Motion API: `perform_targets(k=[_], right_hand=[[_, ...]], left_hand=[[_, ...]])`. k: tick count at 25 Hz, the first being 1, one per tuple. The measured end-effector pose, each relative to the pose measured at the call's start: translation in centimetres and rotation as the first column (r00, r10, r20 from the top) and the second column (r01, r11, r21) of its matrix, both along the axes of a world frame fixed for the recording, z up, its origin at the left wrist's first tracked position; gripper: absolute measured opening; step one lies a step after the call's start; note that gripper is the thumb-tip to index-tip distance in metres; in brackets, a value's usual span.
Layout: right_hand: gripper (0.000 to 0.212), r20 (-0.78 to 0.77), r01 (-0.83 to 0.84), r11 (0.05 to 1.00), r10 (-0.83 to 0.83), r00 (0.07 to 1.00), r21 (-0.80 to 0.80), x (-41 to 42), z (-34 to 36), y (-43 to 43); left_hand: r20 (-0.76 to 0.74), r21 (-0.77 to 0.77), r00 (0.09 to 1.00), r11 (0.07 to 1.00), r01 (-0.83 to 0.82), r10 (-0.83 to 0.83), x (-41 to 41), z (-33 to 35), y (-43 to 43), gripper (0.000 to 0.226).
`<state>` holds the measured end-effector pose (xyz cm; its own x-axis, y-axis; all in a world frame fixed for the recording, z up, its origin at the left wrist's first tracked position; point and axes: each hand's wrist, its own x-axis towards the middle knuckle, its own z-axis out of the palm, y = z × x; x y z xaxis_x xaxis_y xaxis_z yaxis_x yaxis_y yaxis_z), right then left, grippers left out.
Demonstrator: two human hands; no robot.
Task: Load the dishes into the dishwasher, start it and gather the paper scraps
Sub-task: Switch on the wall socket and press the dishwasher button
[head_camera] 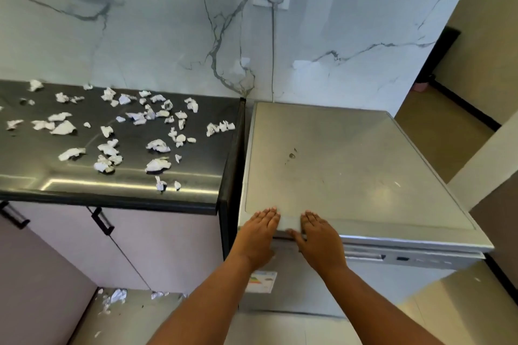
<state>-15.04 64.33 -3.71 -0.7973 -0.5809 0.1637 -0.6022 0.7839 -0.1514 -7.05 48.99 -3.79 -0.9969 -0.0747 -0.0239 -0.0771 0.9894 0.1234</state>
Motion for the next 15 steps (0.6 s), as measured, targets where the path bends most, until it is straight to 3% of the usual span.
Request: perform_targets(k=[3, 7, 10, 13, 15], right_hand=[[0.087, -0.013, 0.04, 0.998, -0.039, 0.999, 0.04, -0.1, 2.1, -1.5], [0.058, -0.002, -0.001, 0.984, 0.001, 1.0, 0.177, -0.3, 4.8, -3.3], [0.052, -0.039, -0.065, 0.963, 0.078, 0.996, 0.262, -1.5, 5.6, -4.9], [0.047, -0.028, -0.101, 0.966, 0.111, 0.993, 0.236, -3.9, 7.0, -6.8], [0.049, -0.03, -0.094, 0.981, 0.1, 0.995, 0.169, -6.5, 8.6, -8.5]], left_hand=[[0.026, 0.105, 0.999, 0.994, -0.022, 0.019, -0.2, 1.8, -0.7, 0.078], [0.018, 0.091, 0.991, 0.987, -0.131, 0.13, -1.3, 3.8, -0.8, 0.042], [0.075, 0.116, 0.988, 0.982, -0.146, 0.138, -3.2, 5.6, -1.7, 0.037], [0.102, 0.188, 0.98, 0.964, -0.189, 0.172, -5.9, 8.2, -3.9, 0.036], [0.034, 0.204, 0.971, 0.95, -0.237, 0.236, -8.4, 10.2, -5.9, 0.036]])
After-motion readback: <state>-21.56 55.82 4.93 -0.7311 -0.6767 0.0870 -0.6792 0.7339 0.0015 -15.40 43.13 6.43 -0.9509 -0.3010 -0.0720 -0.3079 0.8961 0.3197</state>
